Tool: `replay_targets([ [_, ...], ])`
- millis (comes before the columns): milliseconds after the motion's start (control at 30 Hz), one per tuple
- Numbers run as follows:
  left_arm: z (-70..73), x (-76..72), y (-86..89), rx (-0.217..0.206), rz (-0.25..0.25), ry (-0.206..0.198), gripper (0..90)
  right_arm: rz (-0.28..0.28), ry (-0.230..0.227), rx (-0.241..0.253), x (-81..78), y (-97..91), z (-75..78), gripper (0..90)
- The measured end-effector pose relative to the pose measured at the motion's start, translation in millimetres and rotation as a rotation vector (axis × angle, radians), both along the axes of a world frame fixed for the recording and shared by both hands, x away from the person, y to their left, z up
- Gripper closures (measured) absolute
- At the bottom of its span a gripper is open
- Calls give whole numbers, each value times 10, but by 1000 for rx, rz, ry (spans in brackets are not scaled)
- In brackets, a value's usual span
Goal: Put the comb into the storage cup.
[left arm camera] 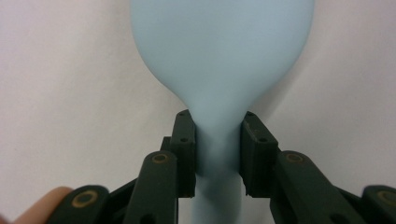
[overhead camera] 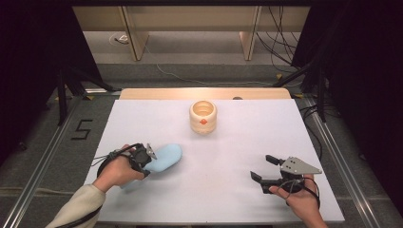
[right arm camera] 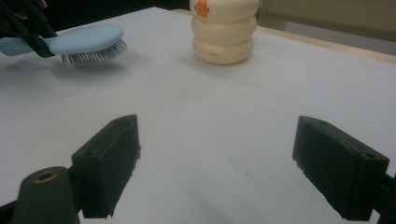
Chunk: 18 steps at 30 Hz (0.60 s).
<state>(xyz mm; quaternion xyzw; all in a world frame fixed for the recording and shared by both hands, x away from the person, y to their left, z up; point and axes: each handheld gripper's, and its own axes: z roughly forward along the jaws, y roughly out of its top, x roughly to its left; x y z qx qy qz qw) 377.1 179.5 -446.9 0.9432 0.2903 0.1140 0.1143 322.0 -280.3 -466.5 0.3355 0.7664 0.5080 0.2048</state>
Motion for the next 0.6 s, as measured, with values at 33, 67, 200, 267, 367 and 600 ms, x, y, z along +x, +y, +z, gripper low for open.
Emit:
replay_targets([
  [33, 8, -9, 2, -7, 4, -5, 697, 0, 1, 0, 0, -1, 0, 160],
  [67, 14, -16, 3, -19, 8, -17, 697, 0, 1, 1, 1, 0, -1, 160],
  [200, 23, -57, 10, -60, 16, -54, 697, 0, -1, 1, 0, 0, 0, 160],
  [267, 21, -79, 13, -79, 19, -66, 697, -1, 1, 2, 0, 0, 0, 160],
  [367, 8, -116, 15, -103, 32, -94, 697, 0, -1, 3, -1, 0, 1, 160],
  [600, -5, -162, 32, -166, 80, -145, 698, 0, 0, 5, -3, 1, 3, 160],
])
